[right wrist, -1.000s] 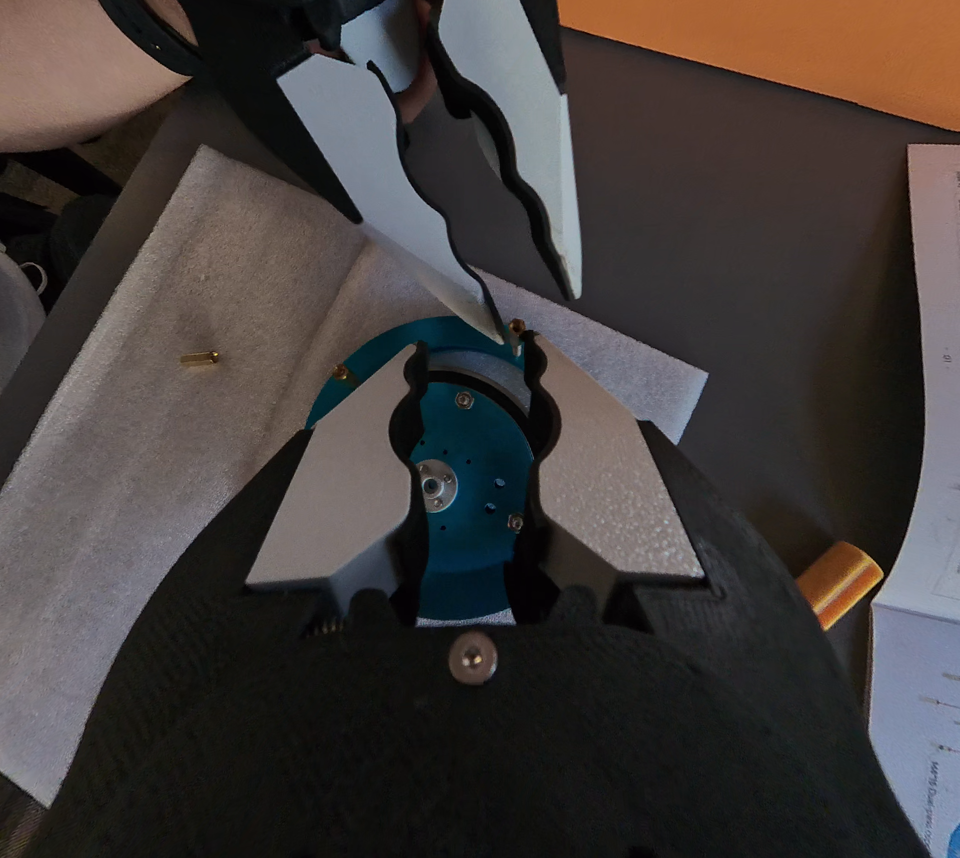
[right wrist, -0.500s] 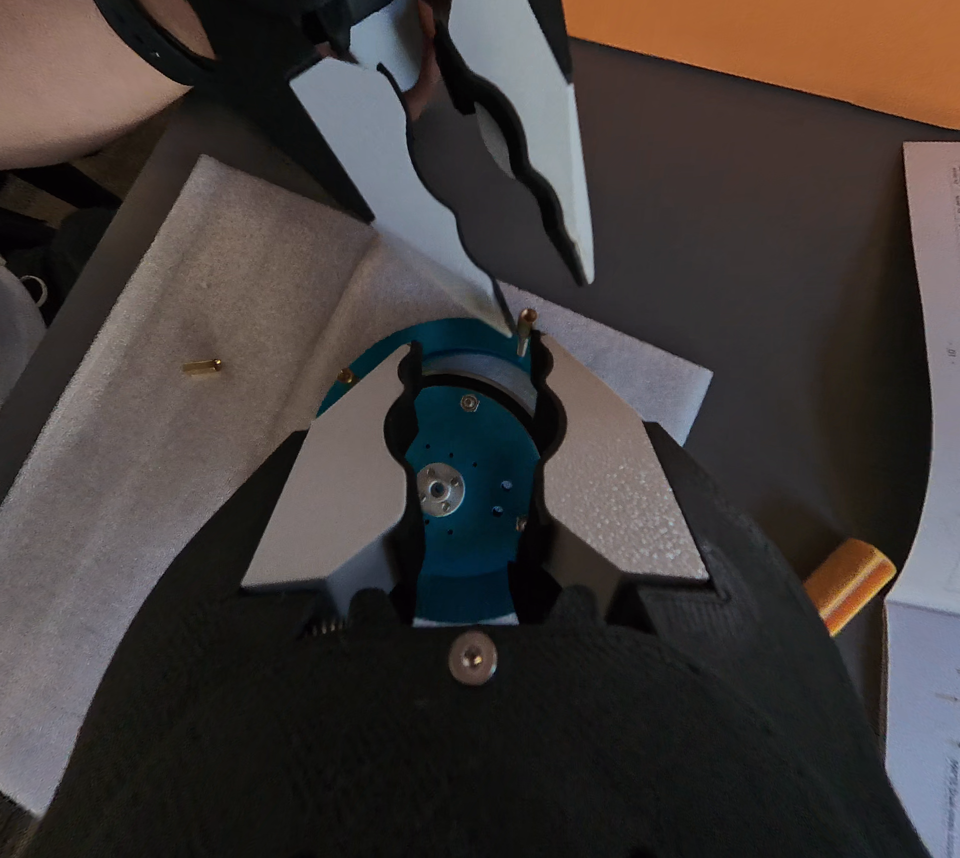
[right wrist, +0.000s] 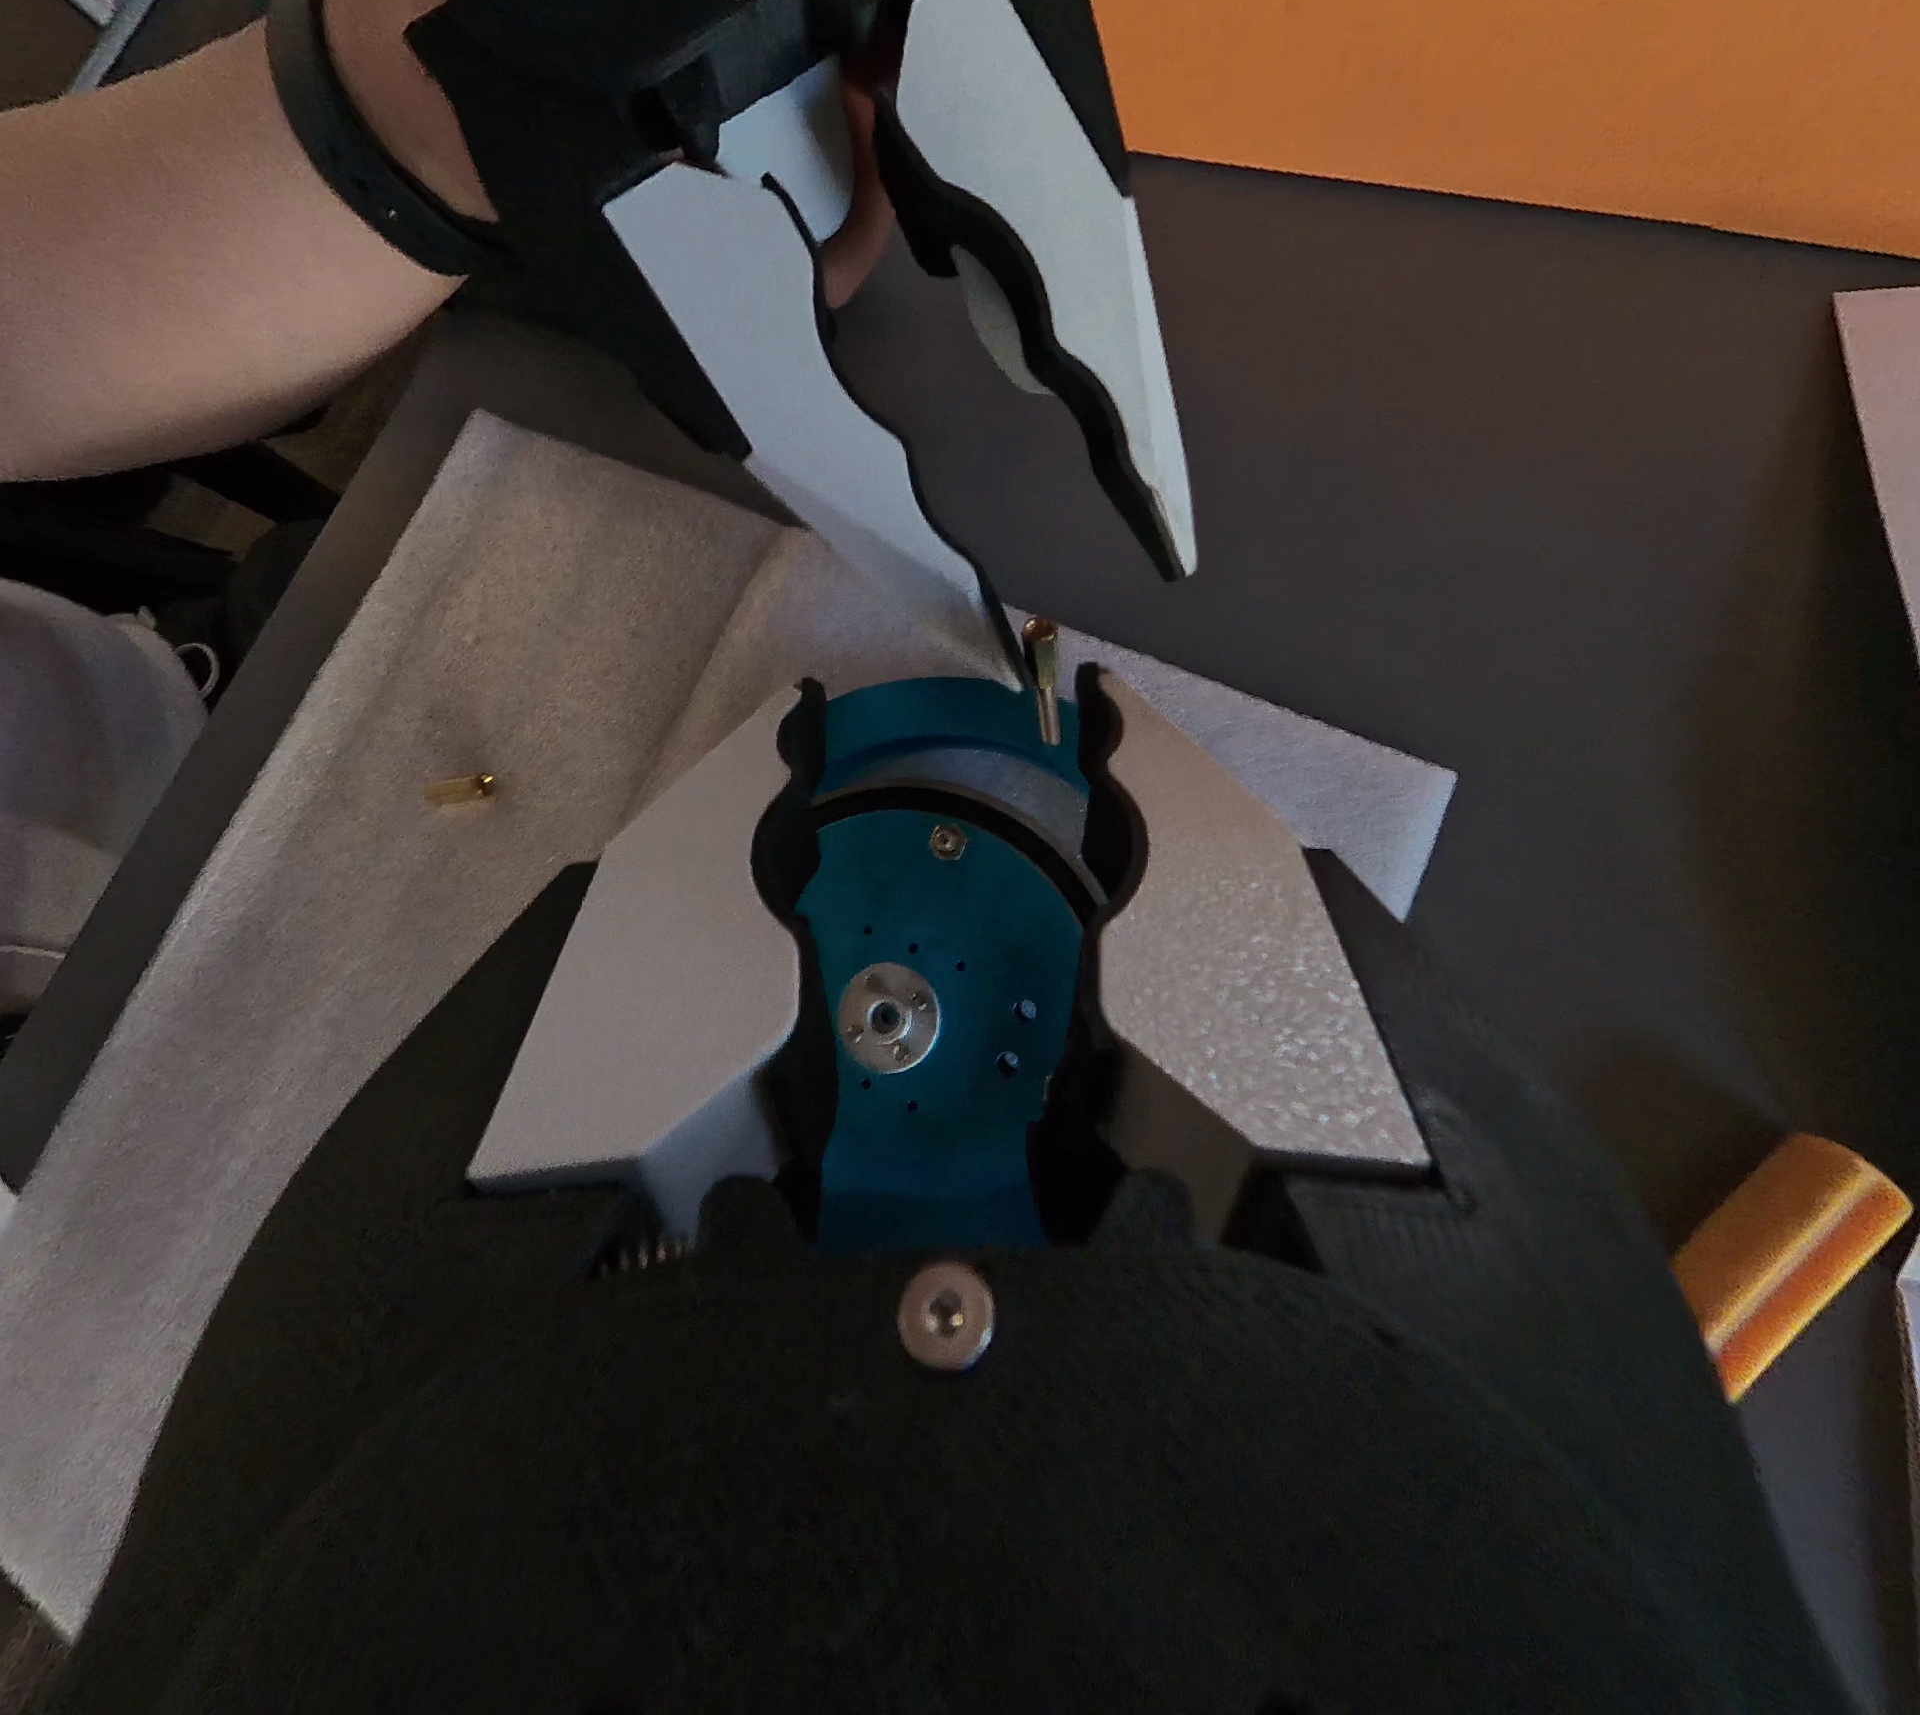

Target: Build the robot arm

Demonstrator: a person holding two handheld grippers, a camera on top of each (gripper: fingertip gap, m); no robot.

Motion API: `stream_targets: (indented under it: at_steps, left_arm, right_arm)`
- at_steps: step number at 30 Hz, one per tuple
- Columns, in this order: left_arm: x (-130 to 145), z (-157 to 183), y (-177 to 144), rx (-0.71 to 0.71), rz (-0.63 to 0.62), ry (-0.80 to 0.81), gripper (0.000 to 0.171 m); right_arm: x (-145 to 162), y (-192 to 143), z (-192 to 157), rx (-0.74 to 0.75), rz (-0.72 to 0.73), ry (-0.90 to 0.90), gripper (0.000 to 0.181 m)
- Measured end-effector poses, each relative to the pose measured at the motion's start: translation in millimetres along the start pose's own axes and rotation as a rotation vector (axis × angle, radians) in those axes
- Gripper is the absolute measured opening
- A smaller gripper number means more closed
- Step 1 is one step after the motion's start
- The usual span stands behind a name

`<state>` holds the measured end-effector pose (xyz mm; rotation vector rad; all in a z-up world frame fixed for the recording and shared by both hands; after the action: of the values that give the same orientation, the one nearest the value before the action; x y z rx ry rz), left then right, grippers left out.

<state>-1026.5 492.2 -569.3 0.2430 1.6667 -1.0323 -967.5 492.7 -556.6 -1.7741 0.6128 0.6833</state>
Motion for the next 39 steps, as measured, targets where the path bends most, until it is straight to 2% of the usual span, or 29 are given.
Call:
stream_targets:
  at_steps: [4, 7, 12, 16, 19, 23, 28, 32, 35, 39]
  left_arm:
    - [5.0, 0.0, -4.6, -0.014, -0.025, 0.015, 0.031]
    - [8.7, 1.4, -3.1, -0.026, -0.052, 0.048, 0.033]
    - [1.0, -0.3, -2.5, -0.016, -0.018, 0.027, 0.034]
    - [7.5, -12.6, -7.4, -0.085, -0.047, 0.011, 0.033]
    - [5.4, -3.7, -13.1, -0.026, -0.016, 0.005, 0.034]
    - [-8.4, 5.1, -10.7, 0.004, 0.041, 0.033, 0.036]
    - [3.2, -2.0, -2.4, -0.041, -0.037, 0.068, 0.043]
    - [8.1, -3.2, -9.8, -0.051, -0.034, 0.055, 0.038]
    - [4.7, 2.3, -10.0, -0.023, -0.021, 0.052, 0.039]
    - [1.1, 0.5, -2.9, -0.056, -0.033, 0.073, 0.039]
  right_arm:
    - [0.6, -5.4, 0.1, 0.001, -0.011, -0.012, 0.047]
    - [-2.4, -3.2, 2.7, -0.003, -0.035, -0.044, 0.054]
    - [-3.9, 5.0, -2.7, -0.045, -0.107, -0.059, 0.057]
    - [-0.9, -2.4, -7.0, -0.035, -0.102, -0.066, 0.053]
    - [-1.2, -8.8, -4.9, -0.012, -0.075, -0.058, 0.053]
    - [-5.3, -1.5, -4.0, -0.021, -0.061, -0.063, 0.057]
    - [-3.6, 2.9, -10.7, -0.044, -0.088, -0.066, 0.056]
    - [-2.9, -6.4, -10.9, -0.03, -0.059, -0.064, 0.05]
    - [-6.2, -4.1, -5.8, -0.017, -0.042, -0.057, 0.055]
    - [-4.0, 6.0, -8.4, -0.044, -0.098, -0.065, 0.057]
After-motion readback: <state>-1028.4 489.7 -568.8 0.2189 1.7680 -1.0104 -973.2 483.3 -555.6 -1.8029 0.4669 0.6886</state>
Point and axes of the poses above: each gripper's, where its closed fingertips meet, y out along the fingers, x out of its underside, z = x × y across the jaws, the point moved 4 cm from there along -y, back along the fingers, and after that the axes turned 5 degrees about -x, right-handed, at the moved point
